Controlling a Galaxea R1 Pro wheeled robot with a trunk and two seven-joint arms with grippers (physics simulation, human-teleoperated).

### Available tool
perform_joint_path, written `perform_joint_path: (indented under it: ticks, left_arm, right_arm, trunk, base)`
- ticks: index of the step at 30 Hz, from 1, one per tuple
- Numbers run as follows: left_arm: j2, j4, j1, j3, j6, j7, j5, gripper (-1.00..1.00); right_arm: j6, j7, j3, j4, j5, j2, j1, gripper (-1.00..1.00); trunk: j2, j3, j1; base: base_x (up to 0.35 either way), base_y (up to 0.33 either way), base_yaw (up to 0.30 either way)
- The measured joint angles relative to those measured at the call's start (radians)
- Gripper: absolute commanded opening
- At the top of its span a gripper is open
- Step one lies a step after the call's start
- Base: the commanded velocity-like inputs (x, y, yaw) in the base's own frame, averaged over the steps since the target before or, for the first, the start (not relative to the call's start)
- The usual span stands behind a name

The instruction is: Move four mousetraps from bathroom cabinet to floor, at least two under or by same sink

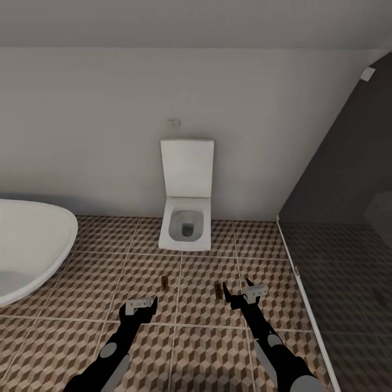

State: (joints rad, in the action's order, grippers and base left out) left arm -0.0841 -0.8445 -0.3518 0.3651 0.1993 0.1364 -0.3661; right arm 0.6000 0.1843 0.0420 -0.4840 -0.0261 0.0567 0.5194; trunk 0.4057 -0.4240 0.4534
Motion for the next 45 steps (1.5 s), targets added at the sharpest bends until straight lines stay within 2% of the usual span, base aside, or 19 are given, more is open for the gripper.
perform_joint_path:
  ticks: [39, 45]
  left_arm:
    - [0.0, 0.007, 0.0, 0.0, 0.0, 0.0, 0.0, 1.0]
    - [0.0, 0.031, 0.0, 0.008, 0.004, 0.0, 0.0, 1.0]
  right_arm:
    - [0.0, 0.0, 0.0, 0.001, 0.0, 0.0, 0.0, 1.0]
    - [0.001, 0.0, 0.0, 0.016, 0.0, 0.0, 0.0, 1.0]
  trunk:
    - [-0.007, 0.003, -0.004]
    - [-0.007, 0.003, -0.004]
  base:
    - [0.0, 0.0, 0.0]
    - [0.0, 0.0, 0.0]
